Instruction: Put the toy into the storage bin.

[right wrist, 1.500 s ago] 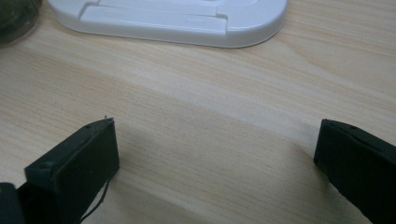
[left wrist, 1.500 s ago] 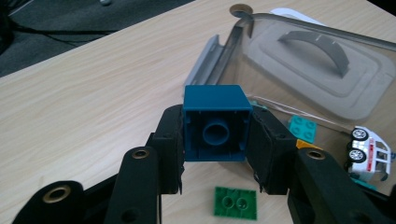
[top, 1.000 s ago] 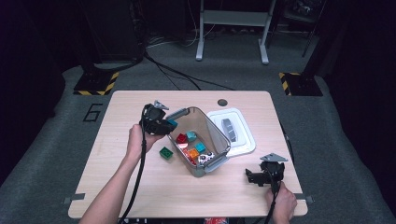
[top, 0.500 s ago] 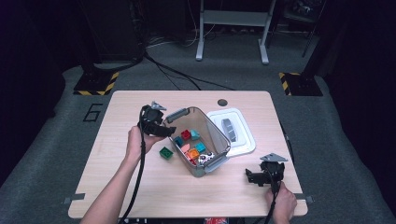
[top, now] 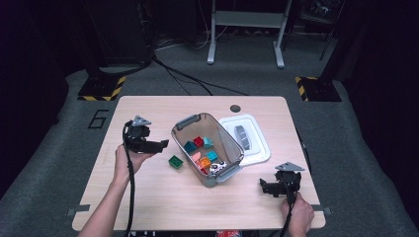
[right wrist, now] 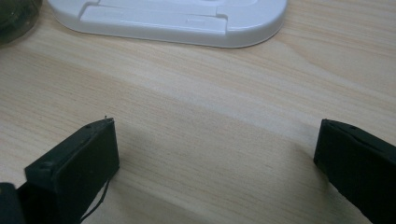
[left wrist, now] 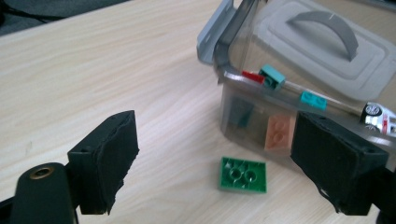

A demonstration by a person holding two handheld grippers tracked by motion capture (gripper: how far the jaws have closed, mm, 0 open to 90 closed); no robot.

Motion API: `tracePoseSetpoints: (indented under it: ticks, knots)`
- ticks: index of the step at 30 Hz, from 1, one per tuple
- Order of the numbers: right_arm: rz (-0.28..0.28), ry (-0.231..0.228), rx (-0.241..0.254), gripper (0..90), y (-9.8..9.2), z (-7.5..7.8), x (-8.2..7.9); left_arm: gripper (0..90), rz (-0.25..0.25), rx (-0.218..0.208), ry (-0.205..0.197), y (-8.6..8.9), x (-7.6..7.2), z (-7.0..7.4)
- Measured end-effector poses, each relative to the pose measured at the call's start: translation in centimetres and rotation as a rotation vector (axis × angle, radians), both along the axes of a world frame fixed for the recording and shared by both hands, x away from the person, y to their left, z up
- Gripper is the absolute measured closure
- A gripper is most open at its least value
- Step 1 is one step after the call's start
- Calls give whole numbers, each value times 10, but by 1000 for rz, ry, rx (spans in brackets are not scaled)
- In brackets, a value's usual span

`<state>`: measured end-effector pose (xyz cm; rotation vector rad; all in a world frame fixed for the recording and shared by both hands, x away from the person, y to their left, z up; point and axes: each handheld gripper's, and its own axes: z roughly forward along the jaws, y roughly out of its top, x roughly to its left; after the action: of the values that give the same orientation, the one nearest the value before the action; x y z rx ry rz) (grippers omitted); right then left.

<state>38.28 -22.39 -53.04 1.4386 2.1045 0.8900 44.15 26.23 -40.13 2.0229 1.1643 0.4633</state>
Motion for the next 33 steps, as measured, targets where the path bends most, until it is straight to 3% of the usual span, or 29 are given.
tracePoseSetpoints:
  ticks: [4,11,13,17,25,30,33]
  knots:
    - [1,0,0,0,0,0,0,86,-4,-12,24,2,-3,-20]
    - [0,0,0,0,0,0,0,30,-34,45,44,-5,-8,-53]
    - [0,0,0,0,0,0,0,8,-35,65,33,-9,-10,-63]
    - [0,0,0,0,0,0,0,5,-46,61,46,-18,-11,-80]
    - [4,1,-2,0,0,0,0,102,-94,92,34,-39,-8,-101]
    - [0,0,0,0,0,0,0,178,-106,117,18,-46,-8,-104]
    - [0,0,-1,0,0,0,0,229,-113,112,-13,-49,-9,-104]
